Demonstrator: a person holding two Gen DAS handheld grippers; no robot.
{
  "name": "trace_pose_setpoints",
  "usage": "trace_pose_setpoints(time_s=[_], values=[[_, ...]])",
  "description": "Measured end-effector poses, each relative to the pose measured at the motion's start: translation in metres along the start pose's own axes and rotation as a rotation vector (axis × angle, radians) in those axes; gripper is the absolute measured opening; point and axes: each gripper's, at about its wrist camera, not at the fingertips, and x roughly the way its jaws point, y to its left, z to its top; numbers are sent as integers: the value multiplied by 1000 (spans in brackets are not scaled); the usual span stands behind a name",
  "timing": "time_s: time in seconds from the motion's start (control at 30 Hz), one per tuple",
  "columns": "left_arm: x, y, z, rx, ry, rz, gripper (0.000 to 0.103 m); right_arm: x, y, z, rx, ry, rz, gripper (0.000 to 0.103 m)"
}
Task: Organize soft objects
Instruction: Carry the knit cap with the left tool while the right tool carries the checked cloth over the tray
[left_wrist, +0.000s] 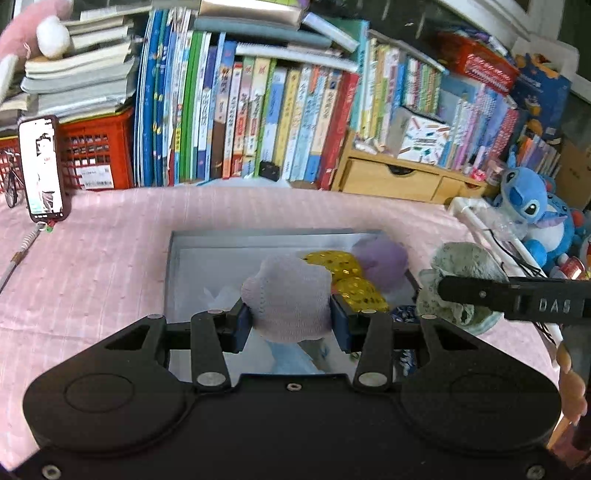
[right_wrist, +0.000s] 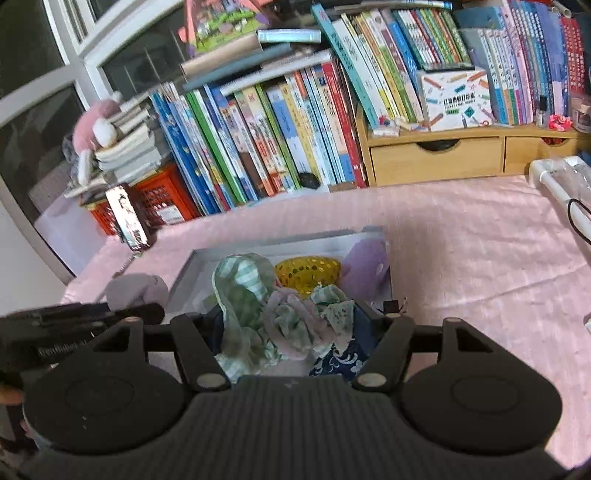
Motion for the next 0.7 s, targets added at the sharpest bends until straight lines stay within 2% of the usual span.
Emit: trace_pose_setpoints(time_s=[0.3,0.57,0.7], values=[[48,22,37,-16,81,63,42,32,5,23,-25,17,-35,69],[87,36,40,-34,162,91,42,62,17,40,-101,-3,-53,69],[101,40,41,-32,184,98,42,79,12,49,-94,2,-104,69]])
